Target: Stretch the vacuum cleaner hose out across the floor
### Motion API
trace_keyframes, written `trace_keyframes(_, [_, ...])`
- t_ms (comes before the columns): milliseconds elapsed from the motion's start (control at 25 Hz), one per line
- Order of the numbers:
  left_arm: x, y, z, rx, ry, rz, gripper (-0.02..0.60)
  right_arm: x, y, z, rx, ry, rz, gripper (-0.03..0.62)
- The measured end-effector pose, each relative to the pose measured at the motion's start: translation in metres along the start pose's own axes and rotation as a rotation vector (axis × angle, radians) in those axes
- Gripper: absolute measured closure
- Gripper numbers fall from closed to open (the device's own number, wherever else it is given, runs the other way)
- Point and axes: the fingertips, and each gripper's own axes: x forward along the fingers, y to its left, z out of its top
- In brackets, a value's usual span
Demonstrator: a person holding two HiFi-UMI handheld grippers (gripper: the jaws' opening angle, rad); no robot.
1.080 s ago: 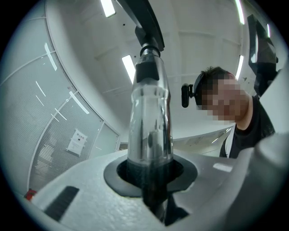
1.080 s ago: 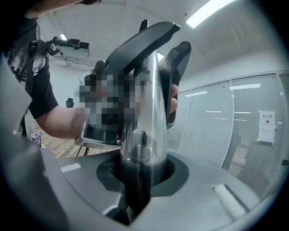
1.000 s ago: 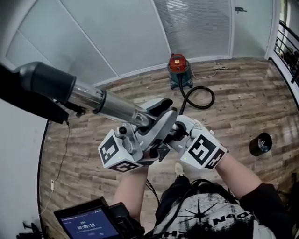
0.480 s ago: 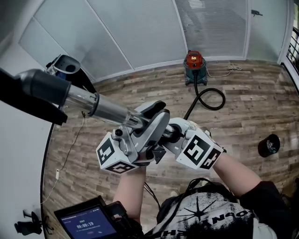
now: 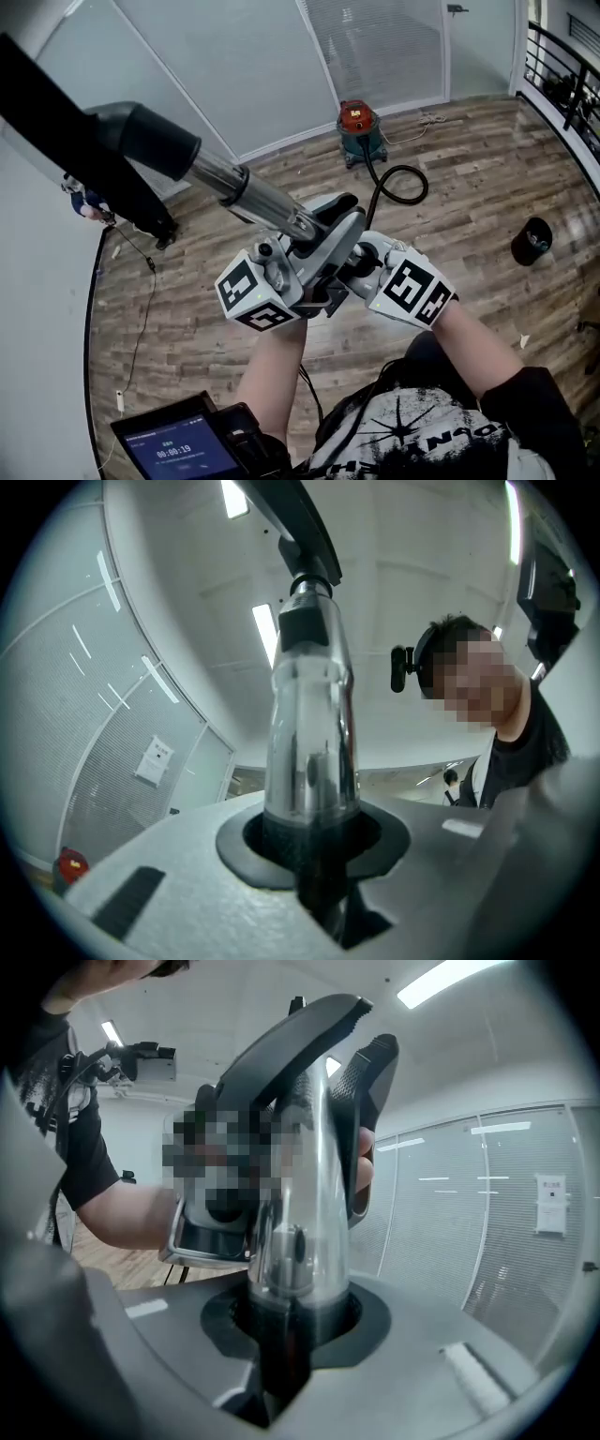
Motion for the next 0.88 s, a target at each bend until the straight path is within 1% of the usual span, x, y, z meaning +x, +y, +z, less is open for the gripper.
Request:
trace_keyframes(120, [-0.007, -0.018, -0.006, -0.027, 0.007, -0.043, 0.492, -0.005, 0.016, -0.006, 0.015, 0.016, -0.031, 0.519])
trace_keyframes(200, [-0.008, -0.023, -0.004, -0.036, 0.006, -0.058, 0.492, -0.006, 0.02, -0.005, 0.02, 0.027, -0.039, 0.52])
trace_keyframes(440, [-0.003, -0.033, 0.008, -0.044, -0.001, -0.081, 0.492, -0.013, 0.023, 0.008, 0.021, 0.041, -0.052, 0.523])
trace_keyframes(680, [0.001, -0.04, 0.005, -0.044, 0.025, -0.089, 0.492, -0.018, 0.028, 0.01, 0.036, 0.022, -0.055, 0.523])
trace_keyframes(880, [0.018, -0.066, 0.012, -0.071, 0.047, -0.111, 0.492, -0.042, 0.039, 0.025, 0.067, 0.022, -0.077, 0.523])
